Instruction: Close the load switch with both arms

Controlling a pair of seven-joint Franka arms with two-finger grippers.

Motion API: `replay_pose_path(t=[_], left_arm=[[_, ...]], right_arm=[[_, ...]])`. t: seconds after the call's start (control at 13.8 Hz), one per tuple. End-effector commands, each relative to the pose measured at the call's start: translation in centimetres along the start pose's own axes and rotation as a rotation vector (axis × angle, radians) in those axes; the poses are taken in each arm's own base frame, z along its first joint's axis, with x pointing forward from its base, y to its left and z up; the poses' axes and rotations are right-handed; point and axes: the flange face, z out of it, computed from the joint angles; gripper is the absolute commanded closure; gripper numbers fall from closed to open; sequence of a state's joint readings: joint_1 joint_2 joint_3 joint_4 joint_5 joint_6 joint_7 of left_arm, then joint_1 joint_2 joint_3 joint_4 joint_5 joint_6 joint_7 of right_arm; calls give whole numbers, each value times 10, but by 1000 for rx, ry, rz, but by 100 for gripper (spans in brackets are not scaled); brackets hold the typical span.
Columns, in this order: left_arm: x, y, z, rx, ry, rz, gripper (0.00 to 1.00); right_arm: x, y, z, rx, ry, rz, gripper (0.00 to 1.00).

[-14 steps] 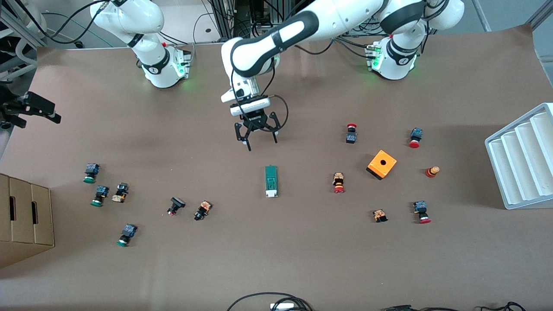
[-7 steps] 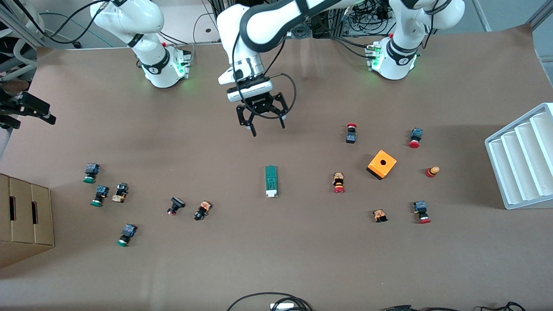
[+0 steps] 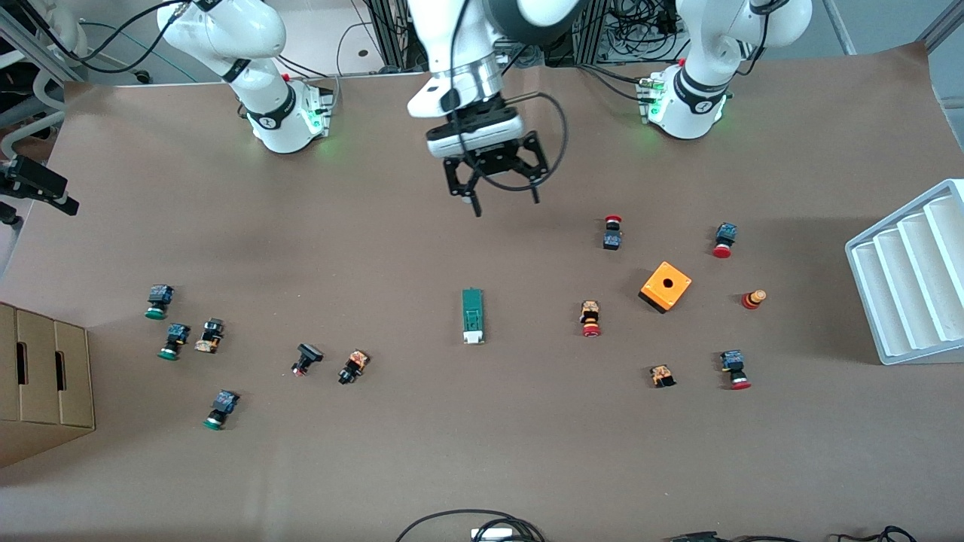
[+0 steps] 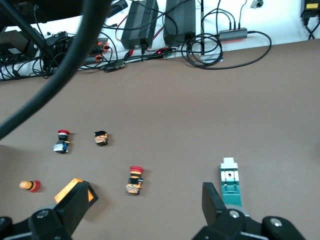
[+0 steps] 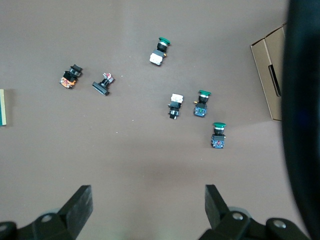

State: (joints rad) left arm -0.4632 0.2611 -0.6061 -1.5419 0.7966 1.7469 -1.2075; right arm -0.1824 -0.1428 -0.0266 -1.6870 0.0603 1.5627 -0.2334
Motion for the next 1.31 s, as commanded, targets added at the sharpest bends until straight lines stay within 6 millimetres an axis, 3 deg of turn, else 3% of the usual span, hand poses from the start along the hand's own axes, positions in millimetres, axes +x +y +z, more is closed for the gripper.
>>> replay_pose_path(t=[0.0,0.29,0.51,0.73,1.02,1.23], left_arm=[[28,-44,3,-12,-59,49,0],[64,-95,11,-42,-138,34,0],[88,-135,27,-46,-194,-51,0],[107,-172,44,-70,-254,-32,0],[136,-231,78,-83,-304,-29,0],[156,-271,97,-115,-329,7,0]], right_arm=[[0,2,-4,-20,1,-8,0],[3,0,1,-14,-7,-30,0],[5,-1,11,-2,-42,-215,0],[5,-5,9,1,-36,-215,0],[1,-2,9,13,-54,-106,0],[-3,-15,12,38,-94,57,0]])
